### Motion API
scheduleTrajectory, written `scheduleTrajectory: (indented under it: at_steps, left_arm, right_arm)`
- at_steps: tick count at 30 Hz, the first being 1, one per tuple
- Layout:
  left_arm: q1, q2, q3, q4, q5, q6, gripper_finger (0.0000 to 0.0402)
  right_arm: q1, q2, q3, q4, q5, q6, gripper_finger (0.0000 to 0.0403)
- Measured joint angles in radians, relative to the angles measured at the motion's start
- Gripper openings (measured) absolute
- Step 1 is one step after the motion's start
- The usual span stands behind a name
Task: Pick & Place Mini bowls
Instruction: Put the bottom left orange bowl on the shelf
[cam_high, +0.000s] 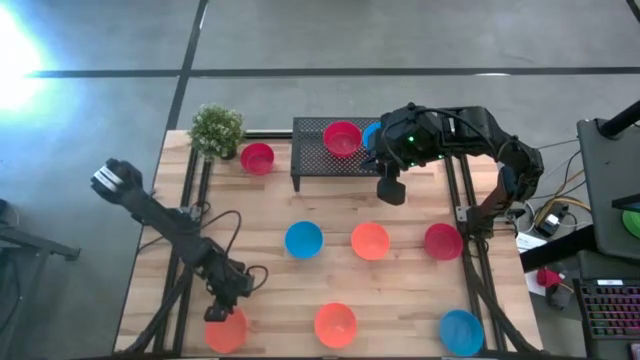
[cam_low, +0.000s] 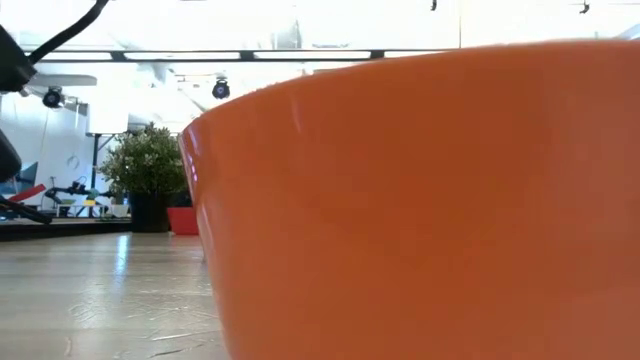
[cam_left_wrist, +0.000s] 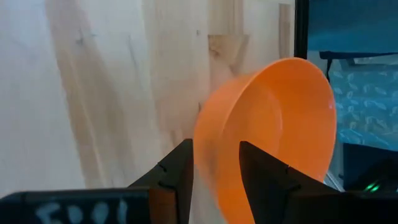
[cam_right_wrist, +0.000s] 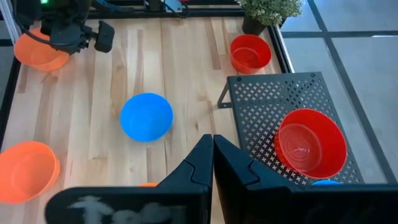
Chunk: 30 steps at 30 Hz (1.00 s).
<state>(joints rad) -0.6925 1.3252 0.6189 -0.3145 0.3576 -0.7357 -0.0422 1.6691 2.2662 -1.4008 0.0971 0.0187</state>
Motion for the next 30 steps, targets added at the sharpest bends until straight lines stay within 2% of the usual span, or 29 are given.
scheduleTrajectory:
  at_steps: [8, 10, 13, 15, 23, 30]
  left_arm:
    - [-0.011, 0.064, 0.002, 0.018, 0.0, -0.01, 0.011]
    - [-0.011, 0.071, 0.008, 0.019, 0.002, -0.01, 0.0086]
    - [-0.011, 0.072, 0.014, 0.019, 0.012, -0.01, 0.0026]
    - [-0.011, 0.065, 0.016, 0.018, 0.012, -0.011, 0.0009]
    - [-0.01, 0.019, 0.025, 0.018, 0.024, -0.041, 0.0002]
    - [-0.001, -0.116, 0.044, -0.005, 0.029, -0.15, 0.0001]
  right_arm:
    - [0.0, 0.0, 0.0, 0.0, 0.0, -0.003, 0.0008]
    - [0.0, 0.0, 0.0, 0.0, 0.0, -0.003, 0.0008]
    - [0.0, 0.0, 0.0, 0.0, 0.0, -0.003, 0.0008]
    - [0.0, 0.0, 0.0, 0.0, 0.0, -0.004, 0.0008]
    - [0.0, 0.0, 0.0, 0.0, 0.004, -0.003, 0.0008]
    - [0.0, 0.0, 0.0, 0.001, 0.008, -0.02, 0.0008]
